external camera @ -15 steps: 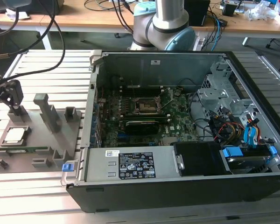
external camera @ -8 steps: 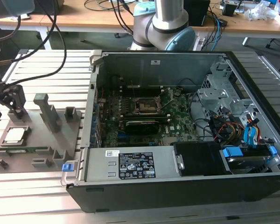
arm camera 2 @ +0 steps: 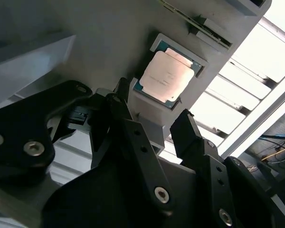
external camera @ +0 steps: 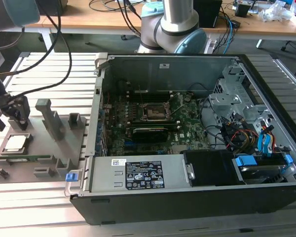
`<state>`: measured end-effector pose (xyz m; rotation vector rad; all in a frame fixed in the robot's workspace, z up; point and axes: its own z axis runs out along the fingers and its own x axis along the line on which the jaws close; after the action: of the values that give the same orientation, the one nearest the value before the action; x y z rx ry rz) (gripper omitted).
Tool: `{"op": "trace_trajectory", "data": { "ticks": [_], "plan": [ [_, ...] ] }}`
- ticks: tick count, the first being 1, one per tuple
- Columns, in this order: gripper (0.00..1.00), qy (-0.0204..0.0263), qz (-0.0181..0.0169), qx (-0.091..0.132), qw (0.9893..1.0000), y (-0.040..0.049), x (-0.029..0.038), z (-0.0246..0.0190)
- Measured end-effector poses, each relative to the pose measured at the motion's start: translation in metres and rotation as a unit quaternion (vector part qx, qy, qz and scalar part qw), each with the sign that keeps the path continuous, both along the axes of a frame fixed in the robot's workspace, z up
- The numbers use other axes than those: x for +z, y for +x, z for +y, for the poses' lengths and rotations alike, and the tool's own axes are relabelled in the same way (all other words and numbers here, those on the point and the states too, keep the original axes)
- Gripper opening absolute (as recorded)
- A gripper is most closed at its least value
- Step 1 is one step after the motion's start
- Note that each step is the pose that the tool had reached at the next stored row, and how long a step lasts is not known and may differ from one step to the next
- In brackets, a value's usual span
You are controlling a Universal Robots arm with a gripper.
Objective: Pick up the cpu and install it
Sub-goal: 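Pick up the cpu and move it towards the insertion slot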
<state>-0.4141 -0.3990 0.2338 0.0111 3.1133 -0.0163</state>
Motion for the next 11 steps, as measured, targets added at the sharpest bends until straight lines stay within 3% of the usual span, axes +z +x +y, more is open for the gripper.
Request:
{"op": "trace_trajectory", "data": {
  "ticks": [2,5,7,10,11],
  "plan": [
    [0.62,0.0,0.0001,0.0,1.0,-0.0003,-0.0015,-0.0007],
    [0.62,-0.0003,0.0,0.001,1.0,-0.0027,-0.0066,-0.0093],
    [0.62,-0.0003,0.0,0.003,1.0,-0.0046,-0.0097,-0.0118],
    [0.62,-0.0002,-0.0001,0.01,1.0,-0.0077,-0.0182,-0.0215],
    [0.62,-0.0003,0.0,0.01,1.0,-0.0078,-0.0212,-0.0216]
  ]
}}
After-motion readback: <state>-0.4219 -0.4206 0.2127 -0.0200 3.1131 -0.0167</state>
